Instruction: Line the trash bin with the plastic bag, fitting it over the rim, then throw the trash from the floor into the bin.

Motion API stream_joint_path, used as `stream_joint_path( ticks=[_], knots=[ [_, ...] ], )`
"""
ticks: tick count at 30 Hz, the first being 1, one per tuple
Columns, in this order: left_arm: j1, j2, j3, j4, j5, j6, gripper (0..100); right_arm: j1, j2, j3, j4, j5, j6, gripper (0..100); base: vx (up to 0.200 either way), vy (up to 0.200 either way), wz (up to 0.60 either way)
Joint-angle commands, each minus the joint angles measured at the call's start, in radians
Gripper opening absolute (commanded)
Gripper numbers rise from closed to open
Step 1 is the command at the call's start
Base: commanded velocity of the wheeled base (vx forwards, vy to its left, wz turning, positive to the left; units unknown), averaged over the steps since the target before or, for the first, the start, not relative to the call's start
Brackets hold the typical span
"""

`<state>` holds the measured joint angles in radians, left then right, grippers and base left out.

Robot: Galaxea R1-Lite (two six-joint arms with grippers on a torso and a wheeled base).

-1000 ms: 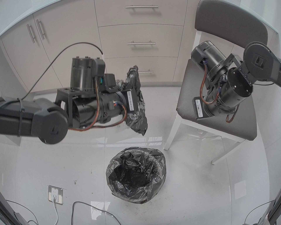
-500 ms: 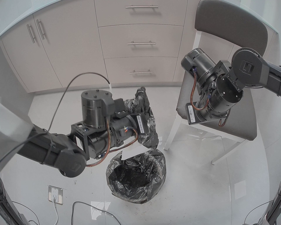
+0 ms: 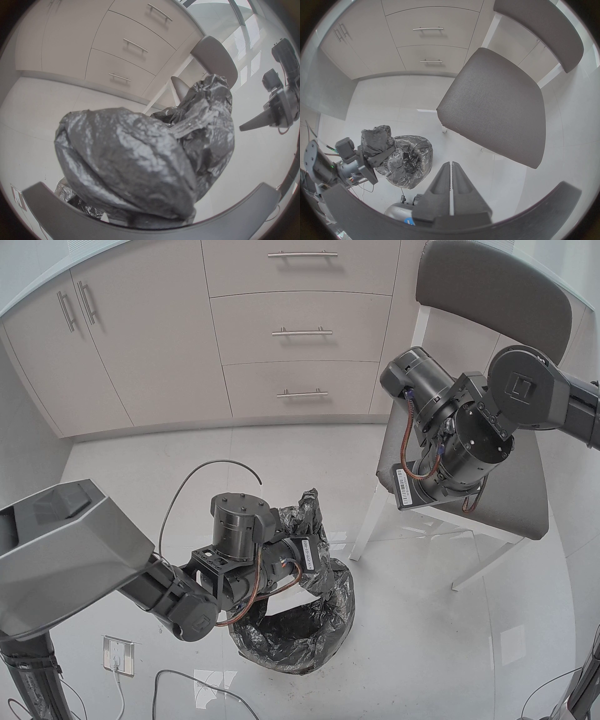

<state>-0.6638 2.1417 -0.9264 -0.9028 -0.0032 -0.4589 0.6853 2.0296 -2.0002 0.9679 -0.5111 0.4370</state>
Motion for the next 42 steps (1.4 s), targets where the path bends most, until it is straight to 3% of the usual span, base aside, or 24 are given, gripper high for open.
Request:
stream_joint_path(
  ticks=[1,22,42],
  knots=[
    [0.001,0.083,-0.005,-0.021,0.009,0.008,0,0.0,0.001,0.0,0.0,-0.001,0.0,0,0.0,0.0,0.0],
    [0.01,0.267,-0.052,-0.048,0.017,0.037,0,0.0,0.014,0.0,0.0,-0.003,0.0,0,0.0,0.0,0.0],
    [0.038,0.287,-0.052,-0.062,0.017,0.032,0,0.0,0.017,0.0,0.0,-0.003,0.002,0,0.0,0.0,0.0]
  ],
)
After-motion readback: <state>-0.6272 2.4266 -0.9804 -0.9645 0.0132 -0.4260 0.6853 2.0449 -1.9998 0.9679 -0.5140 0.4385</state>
